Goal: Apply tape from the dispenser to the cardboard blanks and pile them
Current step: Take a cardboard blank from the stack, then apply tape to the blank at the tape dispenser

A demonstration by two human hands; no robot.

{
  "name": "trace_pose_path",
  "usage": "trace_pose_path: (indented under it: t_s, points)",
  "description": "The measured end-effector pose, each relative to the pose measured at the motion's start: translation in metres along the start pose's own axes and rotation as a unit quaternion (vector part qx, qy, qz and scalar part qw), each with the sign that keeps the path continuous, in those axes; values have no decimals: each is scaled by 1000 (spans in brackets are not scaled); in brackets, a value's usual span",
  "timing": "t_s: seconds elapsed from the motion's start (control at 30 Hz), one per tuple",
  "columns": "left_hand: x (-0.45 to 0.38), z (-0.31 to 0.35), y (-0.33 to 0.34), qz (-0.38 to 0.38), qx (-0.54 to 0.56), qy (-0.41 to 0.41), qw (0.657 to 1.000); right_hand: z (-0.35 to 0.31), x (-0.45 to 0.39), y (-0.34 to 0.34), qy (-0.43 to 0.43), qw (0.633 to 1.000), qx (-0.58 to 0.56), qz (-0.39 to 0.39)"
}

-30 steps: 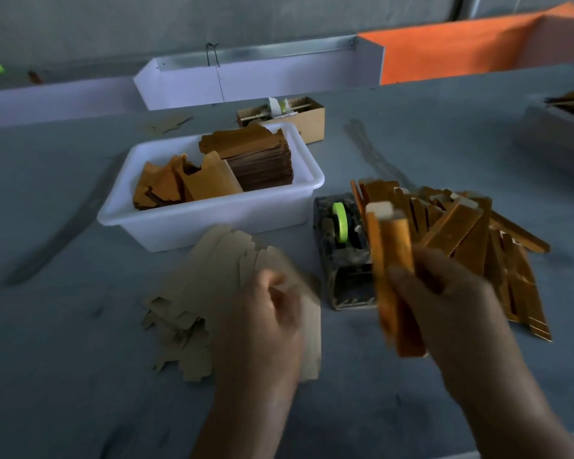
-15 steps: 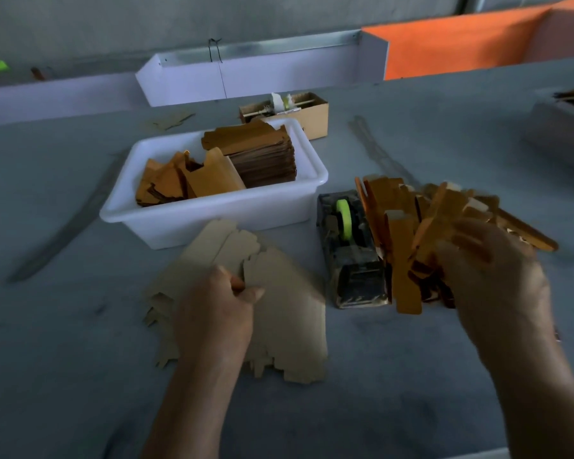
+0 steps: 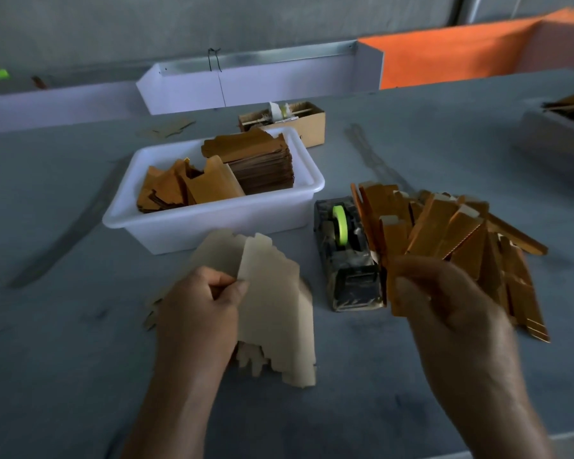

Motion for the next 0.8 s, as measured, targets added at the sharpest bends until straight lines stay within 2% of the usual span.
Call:
trace_pose_path:
  t_s: [0.07,0.17,0.23,0.3,0.37,0.47,0.53,0.63,0.8]
  points:
    - [-1,-1,2,-15,-4,0,1000,-2,6,18,6,998,-23,-52]
    - [2,10,0,-2,-31,45,998,-6,14,36,12,994,-34,-103]
    - [5,14,-5,14,19,47,999,-5,16,42,23,992,-43,-116]
    - [9,8,0,-16,110,-1,994,2,19,49,60,986,-77,-133]
    - [15,4,15,-70,196,-47,977,7,24,63,120,960,-172,-188]
    - [27,6,35,-125,262,-75,954,1,37,84,193,891,-315,-266]
    - [34,6,44,-148,286,-89,943,4,41,89,223,868,-351,-271]
    - [41,5,54,-172,318,-112,926,12,42,89,258,854,-379,-244]
    - [51,13,74,-205,313,-109,921,10,41,83,235,866,-367,-247]
Point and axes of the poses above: each hand's wrist, its own x-axis away from the middle knuckle, its own y-axis out of the palm, z = x × y, the point moved 10 cm from there along -x, towards the middle knuckle, and after that the axes turned 10 degrees about x, right-handed, at the moved point
